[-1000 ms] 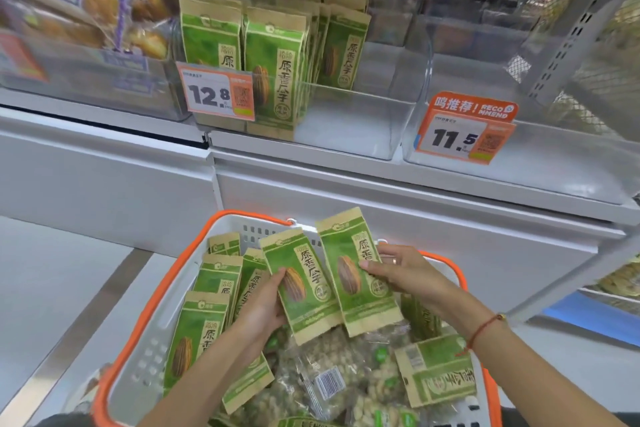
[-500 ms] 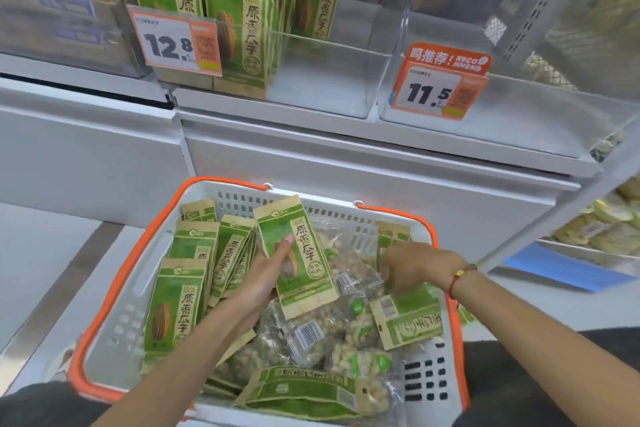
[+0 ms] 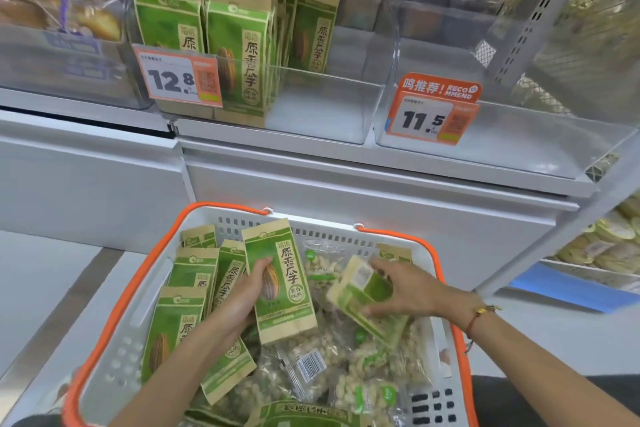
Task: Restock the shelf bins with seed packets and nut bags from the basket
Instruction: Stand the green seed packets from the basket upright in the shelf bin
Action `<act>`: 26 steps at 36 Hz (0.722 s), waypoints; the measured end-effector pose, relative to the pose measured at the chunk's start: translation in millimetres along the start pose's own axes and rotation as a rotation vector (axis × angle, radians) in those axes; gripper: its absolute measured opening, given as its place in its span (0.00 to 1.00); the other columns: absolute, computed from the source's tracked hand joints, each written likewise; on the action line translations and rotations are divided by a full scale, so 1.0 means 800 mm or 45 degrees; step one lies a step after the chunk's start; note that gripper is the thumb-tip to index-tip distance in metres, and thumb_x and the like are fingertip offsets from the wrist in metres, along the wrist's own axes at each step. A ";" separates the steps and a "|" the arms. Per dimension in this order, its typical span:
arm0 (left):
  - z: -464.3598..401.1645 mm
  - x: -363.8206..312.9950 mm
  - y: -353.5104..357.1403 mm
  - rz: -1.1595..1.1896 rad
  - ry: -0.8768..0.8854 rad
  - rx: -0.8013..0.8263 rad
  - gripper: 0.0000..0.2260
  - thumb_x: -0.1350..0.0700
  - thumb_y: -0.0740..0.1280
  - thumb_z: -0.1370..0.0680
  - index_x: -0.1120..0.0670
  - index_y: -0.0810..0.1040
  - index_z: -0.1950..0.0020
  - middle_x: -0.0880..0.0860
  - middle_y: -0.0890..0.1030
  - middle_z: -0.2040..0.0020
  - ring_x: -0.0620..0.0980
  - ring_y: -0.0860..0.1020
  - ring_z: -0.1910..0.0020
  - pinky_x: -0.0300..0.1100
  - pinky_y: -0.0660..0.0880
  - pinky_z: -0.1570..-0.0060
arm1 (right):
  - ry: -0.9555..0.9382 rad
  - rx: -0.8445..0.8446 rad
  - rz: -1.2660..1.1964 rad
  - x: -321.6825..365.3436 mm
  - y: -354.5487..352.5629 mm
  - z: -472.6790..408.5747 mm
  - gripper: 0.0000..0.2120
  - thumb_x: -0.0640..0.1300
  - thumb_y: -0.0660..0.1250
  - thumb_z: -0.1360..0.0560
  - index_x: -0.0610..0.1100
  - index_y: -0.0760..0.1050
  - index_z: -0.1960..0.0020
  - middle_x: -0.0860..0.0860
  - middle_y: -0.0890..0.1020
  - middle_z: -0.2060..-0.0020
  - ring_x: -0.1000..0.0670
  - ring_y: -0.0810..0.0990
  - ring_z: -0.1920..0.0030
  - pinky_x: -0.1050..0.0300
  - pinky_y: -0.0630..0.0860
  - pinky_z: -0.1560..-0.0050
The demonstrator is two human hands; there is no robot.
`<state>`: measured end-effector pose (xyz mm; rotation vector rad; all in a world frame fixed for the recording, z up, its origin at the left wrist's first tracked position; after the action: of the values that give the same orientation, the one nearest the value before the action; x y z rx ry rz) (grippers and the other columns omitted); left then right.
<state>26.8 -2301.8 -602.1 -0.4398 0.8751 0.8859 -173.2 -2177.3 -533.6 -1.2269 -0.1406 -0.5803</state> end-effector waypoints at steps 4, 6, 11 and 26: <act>0.002 -0.018 -0.028 0.065 0.017 -0.070 0.19 0.40 0.57 0.21 0.52 0.80 0.51 0.55 0.85 0.55 0.57 0.80 0.48 0.57 0.69 0.37 | -0.210 -0.635 -0.096 0.059 -0.065 -0.004 0.17 0.56 0.72 0.30 0.54 0.73 0.44 0.59 0.77 0.56 0.59 0.74 0.61 0.58 0.74 0.62; 0.002 -0.026 -0.046 0.130 0.042 -0.136 0.17 0.45 0.56 0.19 0.54 0.79 0.54 0.56 0.84 0.57 0.57 0.80 0.53 0.53 0.73 0.43 | -0.362 -0.664 0.090 0.082 -0.055 -0.005 0.13 0.47 0.72 0.28 0.53 0.76 0.44 0.57 0.78 0.51 0.57 0.74 0.58 0.57 0.73 0.61; -0.001 -0.025 -0.087 0.170 0.067 -0.239 0.18 0.42 0.56 0.20 0.52 0.79 0.47 0.56 0.84 0.50 0.58 0.81 0.48 0.56 0.72 0.39 | -0.241 0.110 0.354 0.060 0.048 -0.022 0.27 0.29 0.59 0.27 0.54 0.75 0.36 0.55 0.73 0.33 0.52 0.71 0.34 0.59 0.70 0.40; -0.003 -0.005 -0.097 0.225 0.024 -0.246 0.18 0.45 0.53 0.18 0.52 0.78 0.49 0.54 0.85 0.57 0.57 0.81 0.50 0.58 0.70 0.37 | 0.498 0.007 -0.092 0.044 0.088 -0.110 0.23 0.65 0.63 0.27 0.47 0.69 0.68 0.54 0.75 0.71 0.52 0.80 0.63 0.58 0.73 0.49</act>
<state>87.5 -2350.3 -601.3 -0.5441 0.8579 1.1361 -127.1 -2254.8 -609.4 -1.0850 0.1437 -0.8705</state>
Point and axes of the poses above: each hand's wrist, its own z-axis away from the middle knuckle, its own y-axis out of the palm, x = y × z, the point moved 9 cm from there along -z, towards the middle knuckle
